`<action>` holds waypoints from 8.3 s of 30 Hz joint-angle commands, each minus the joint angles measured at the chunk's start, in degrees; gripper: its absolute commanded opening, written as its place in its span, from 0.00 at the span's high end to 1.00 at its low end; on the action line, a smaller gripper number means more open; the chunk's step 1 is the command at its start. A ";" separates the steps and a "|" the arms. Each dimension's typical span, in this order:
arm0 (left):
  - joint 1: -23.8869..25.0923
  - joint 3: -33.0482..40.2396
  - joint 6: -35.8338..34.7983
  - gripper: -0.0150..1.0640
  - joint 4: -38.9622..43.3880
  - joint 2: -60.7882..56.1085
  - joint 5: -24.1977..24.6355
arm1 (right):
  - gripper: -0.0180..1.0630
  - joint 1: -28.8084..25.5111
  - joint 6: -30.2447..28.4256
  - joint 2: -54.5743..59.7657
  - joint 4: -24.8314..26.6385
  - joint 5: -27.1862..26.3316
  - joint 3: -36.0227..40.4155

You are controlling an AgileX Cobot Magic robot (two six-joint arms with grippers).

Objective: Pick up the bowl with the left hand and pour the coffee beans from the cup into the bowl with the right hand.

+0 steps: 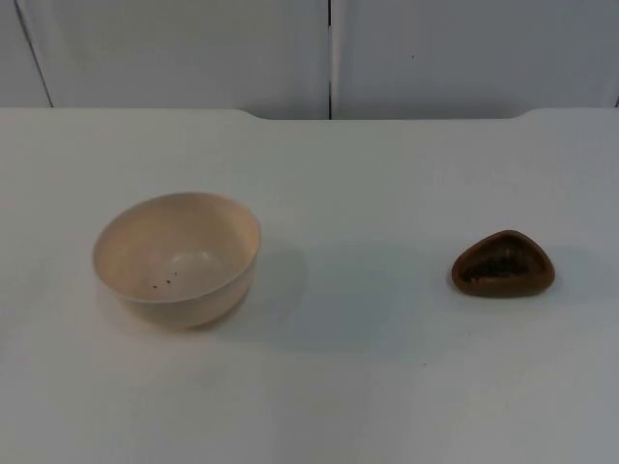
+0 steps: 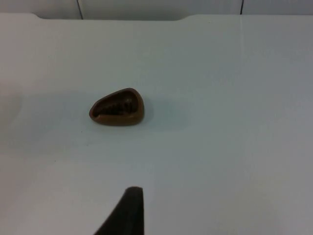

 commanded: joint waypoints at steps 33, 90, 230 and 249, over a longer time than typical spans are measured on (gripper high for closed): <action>0.20 -0.94 9.19 0.06 -9.42 27.83 -9.12 | 0.01 -0.38 -0.24 -0.11 -0.08 -0.25 0.11; -4.62 -0.94 -1.39 0.08 -25.26 64.07 -23.35 | 0.01 -0.38 -0.35 -0.11 -0.31 -0.25 0.11; -37.31 -14.54 -54.35 0.99 30.83 56.97 -3.39 | 0.01 -0.38 -1.14 30.53 1.57 -11.15 -13.69; -37.31 -14.54 -54.35 0.99 30.83 56.97 -3.66 | 0.02 -0.38 -2.14 55.64 1.46 -10.46 -30.80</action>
